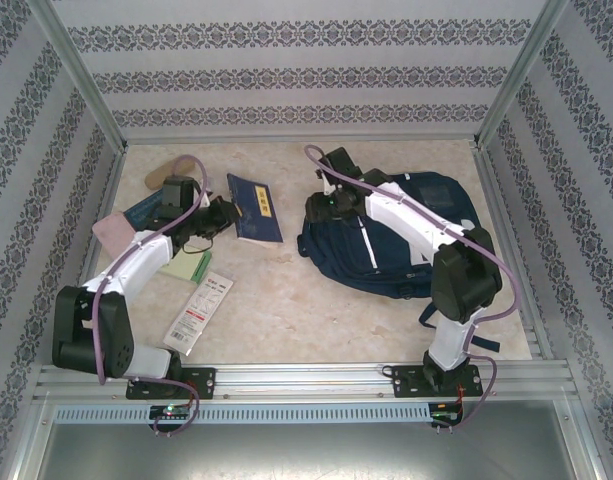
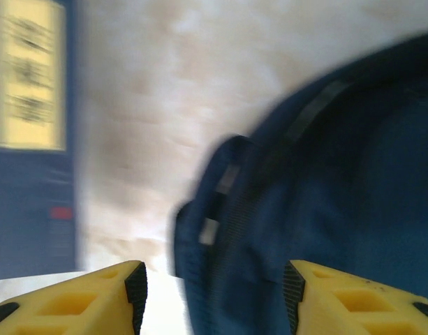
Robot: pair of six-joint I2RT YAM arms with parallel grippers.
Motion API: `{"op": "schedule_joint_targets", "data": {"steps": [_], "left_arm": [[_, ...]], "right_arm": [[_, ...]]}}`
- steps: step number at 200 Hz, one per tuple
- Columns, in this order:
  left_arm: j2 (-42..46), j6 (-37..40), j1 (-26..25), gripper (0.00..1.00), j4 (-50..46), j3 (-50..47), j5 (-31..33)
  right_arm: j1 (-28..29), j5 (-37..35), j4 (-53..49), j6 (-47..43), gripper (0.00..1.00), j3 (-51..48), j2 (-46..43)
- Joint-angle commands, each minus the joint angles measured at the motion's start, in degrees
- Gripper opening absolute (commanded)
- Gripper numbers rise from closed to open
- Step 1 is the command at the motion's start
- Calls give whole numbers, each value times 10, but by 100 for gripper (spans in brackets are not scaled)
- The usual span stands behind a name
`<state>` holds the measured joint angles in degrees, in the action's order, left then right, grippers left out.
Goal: Pack the student bag
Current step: Pick up the book at the center of the table, then open the student bag at the middle-right of the table.
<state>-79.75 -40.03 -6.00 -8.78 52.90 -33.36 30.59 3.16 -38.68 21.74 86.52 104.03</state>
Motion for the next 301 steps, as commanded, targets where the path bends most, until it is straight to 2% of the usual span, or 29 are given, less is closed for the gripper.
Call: {"op": "schedule_joint_targets", "data": {"steps": [1,41,96,118,149,208,241,286,301], "left_arm": [[20,23,-4,0,-26,24,-26],[33,19,-4,0,-18,26,-54],[94,3,-4,0,92,-22,-121],[111,-12,-5,0,123,-32,-140],[129,-19,-5,0,134,-33,-153],[139,-42,-5,0,162,-44,-162],[137,-49,-9,0,168,-40,-161],[121,-56,-24,0,175,-33,-147],[108,-73,-38,0,197,-37,-126]], "right_arm": [[-18,-85,-52,-28,57,-35,-20],[-27,-109,-56,-29,56,-80,0],[-24,-116,-41,-24,42,-98,17],[-25,-115,-41,-23,31,-96,29],[-26,-124,-42,-21,0,-97,20],[-35,-132,-26,-16,0,-69,-87],[-52,-110,-20,-18,0,-39,-138],[-93,-13,0,2,0,-3,-190],[-103,19,5,12,0,12,-197]]}}
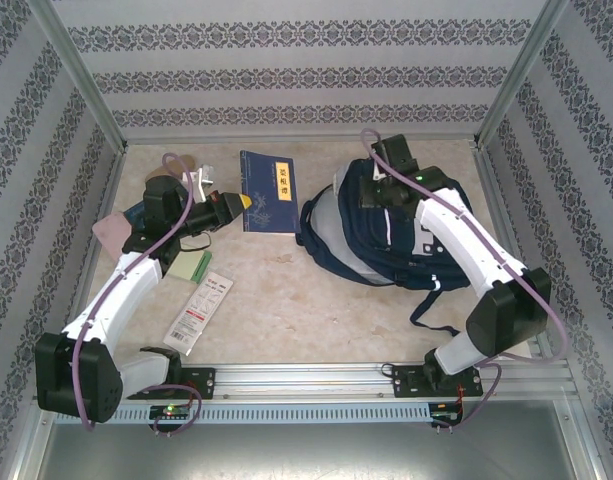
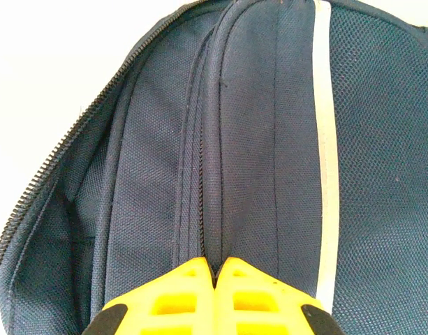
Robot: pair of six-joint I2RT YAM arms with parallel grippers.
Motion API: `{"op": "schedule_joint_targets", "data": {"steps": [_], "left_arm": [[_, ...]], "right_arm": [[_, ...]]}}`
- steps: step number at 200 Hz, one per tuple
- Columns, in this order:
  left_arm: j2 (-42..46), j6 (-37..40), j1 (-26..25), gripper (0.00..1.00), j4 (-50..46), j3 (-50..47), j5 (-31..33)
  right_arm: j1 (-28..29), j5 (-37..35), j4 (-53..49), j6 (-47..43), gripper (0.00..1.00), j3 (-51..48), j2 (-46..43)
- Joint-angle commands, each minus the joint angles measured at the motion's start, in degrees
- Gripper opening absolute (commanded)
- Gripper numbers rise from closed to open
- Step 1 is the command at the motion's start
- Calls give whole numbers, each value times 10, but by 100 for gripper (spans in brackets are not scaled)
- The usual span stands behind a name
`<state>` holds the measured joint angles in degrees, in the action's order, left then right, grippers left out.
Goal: Pack the student bag
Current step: Open the student bag at the middle-right of the table, then place the book in the student bag.
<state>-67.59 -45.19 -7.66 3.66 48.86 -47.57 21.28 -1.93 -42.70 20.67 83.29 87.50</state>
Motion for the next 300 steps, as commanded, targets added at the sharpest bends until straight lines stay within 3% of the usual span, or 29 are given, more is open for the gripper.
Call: {"op": "schedule_joint_targets", "data": {"steps": [1,38,75,129,179,227,283,300], "left_arm": [[-15,-23,-22,0,75,3,18],[-89,-107,-79,0,195,-11,79],[-187,-135,-149,0,245,39,135],[-319,-201,-214,0,356,109,129],[-390,-226,-273,0,377,163,111],[-459,-200,-308,0,316,196,109],[-520,-165,-336,0,219,252,163],[-524,-170,-338,0,228,253,174]], "right_arm": [[-10,73,45,23,0,45,-32],[-33,160,57,55,0,74,-30],[-58,244,87,101,0,74,-34],[-95,291,94,134,0,76,-45],[-106,295,89,141,0,75,-44],[-106,310,100,152,0,74,-37],[-131,400,106,174,0,106,-15],[-140,426,94,171,0,124,-6]]}}
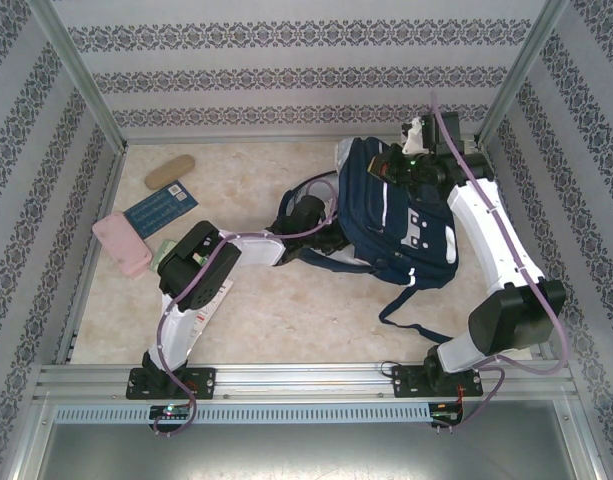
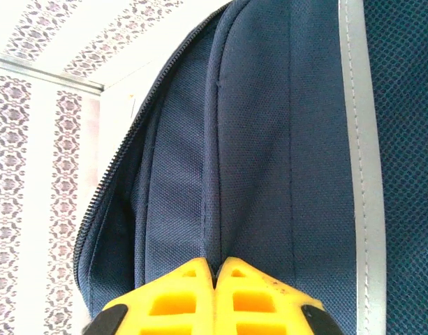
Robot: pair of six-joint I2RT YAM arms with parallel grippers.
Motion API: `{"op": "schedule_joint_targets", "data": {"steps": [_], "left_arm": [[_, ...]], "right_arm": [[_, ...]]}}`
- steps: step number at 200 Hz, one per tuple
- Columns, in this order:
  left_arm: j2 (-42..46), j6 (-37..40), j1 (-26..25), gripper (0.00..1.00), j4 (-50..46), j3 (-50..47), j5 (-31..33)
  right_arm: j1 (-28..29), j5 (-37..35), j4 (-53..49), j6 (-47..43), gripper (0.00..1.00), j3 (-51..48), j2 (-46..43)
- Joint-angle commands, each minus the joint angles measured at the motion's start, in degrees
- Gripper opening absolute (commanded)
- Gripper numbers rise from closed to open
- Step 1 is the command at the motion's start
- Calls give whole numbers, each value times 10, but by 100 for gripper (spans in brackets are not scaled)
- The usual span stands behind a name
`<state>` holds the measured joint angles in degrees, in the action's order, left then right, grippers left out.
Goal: Pack the student bag
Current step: Place the book in the student bag.
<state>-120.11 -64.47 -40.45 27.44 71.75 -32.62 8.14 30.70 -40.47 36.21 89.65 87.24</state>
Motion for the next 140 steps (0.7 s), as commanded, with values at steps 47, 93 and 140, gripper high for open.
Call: {"op": "schedule_joint_targets", "data": {"steps": [47,93,140], "left_arm": [[-49,24,-35,0,-30,109,12],[-85,52,-44,23,-126,148,21],[-14,76,-12,56,-159,84,42]], "right_arm": [[-6,102,62,17,0,63,7],[-3,92,50,-4,0,54,4],[-2,50,14,-82,0,-4,-4]]}}
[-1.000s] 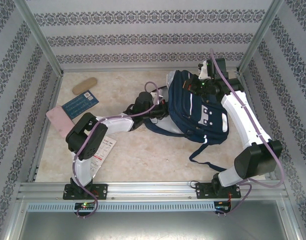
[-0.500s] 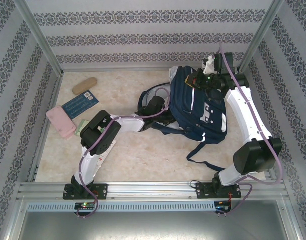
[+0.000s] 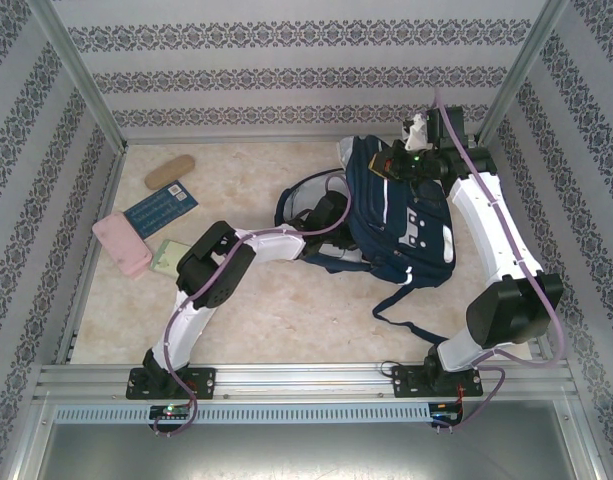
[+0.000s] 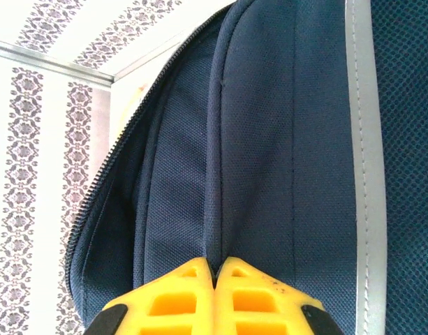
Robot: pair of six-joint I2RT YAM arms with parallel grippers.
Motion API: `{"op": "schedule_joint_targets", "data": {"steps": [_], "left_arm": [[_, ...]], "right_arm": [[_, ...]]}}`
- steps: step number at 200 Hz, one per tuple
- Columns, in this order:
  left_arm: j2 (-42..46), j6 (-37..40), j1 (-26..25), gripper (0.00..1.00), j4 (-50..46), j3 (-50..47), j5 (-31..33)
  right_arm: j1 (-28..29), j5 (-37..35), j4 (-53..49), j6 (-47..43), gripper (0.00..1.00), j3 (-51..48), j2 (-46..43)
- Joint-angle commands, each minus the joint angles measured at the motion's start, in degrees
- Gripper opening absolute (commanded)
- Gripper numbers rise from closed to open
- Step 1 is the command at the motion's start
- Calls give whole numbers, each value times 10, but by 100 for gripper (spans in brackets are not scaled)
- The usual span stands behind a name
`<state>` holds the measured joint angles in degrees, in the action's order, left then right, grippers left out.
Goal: Pack the student bag
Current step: Place the book in the student bag, then close the student bag at the middle-right of the table.
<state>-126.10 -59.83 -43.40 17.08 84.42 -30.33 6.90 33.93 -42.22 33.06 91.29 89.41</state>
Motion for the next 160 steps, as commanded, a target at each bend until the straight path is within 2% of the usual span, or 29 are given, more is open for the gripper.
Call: {"op": "schedule_joint_targets", "data": {"steps": [1,19,31,70,83,88,116,123,141,160], "left_arm": [[49,29,19,56,-56,-46,19],[98,28,43,59,-63,-98,31],[138,32,59,65,-77,-137,40],[279,79,111,67,-200,-227,96],[328,98,131,68,-252,-241,123],[344,105,138,72,-276,-243,136],[410,164,184,71,-387,-220,203],[417,179,199,71,-410,-209,213],[425,204,248,70,-444,-190,216],[413,229,303,69,-460,-173,207]], "right_arm": [[11,17,31,-52,0,-22,-25],[14,0,29,-78,0,-51,-30],[20,-12,28,-92,0,-68,-29],[58,-53,40,-130,0,-119,-10],[73,-61,51,-132,0,-136,4],[80,-62,54,-134,0,-140,11],[116,-88,67,-136,5,-154,53],[122,-89,76,-130,10,-157,61],[137,-86,97,-113,39,-164,76],[148,-86,110,-99,51,-164,79]]}}
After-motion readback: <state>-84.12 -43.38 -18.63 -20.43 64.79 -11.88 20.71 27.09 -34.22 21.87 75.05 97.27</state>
